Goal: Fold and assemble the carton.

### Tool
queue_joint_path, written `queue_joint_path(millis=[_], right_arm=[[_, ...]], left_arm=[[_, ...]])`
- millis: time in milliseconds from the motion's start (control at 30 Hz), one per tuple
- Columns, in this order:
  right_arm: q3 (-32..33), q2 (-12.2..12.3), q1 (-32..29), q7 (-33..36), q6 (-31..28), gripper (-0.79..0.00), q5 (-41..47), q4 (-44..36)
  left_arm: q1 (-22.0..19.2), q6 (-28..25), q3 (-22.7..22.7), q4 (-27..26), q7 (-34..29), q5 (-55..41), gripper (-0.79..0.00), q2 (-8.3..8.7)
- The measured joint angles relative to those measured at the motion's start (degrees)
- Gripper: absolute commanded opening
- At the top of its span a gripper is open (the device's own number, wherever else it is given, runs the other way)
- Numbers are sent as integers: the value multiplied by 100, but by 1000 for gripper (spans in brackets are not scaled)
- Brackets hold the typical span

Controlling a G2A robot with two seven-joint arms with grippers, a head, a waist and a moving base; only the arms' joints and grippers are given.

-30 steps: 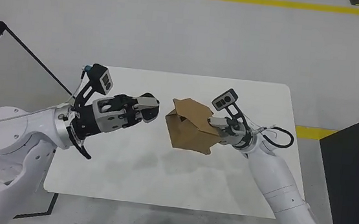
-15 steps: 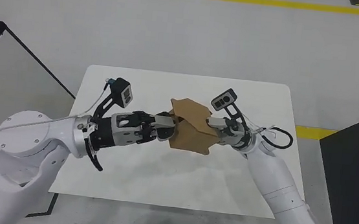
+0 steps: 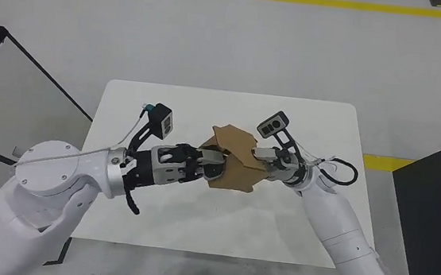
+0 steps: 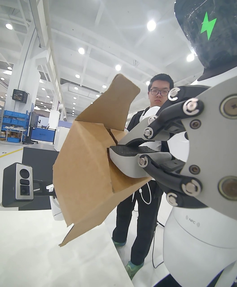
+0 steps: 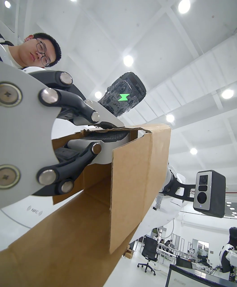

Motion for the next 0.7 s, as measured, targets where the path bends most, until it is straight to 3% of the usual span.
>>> queue_joint_path(millis=[233,700], right_arm=[[2,-2,0,-15,-12,-785,-22,13],[32,4,-28,-35,-36,-785,-77,6]], left_arm=[[-172,-40,297,20,196,37,-785,-41],[-98,-59,143,-8,306,42,-785,-43]])
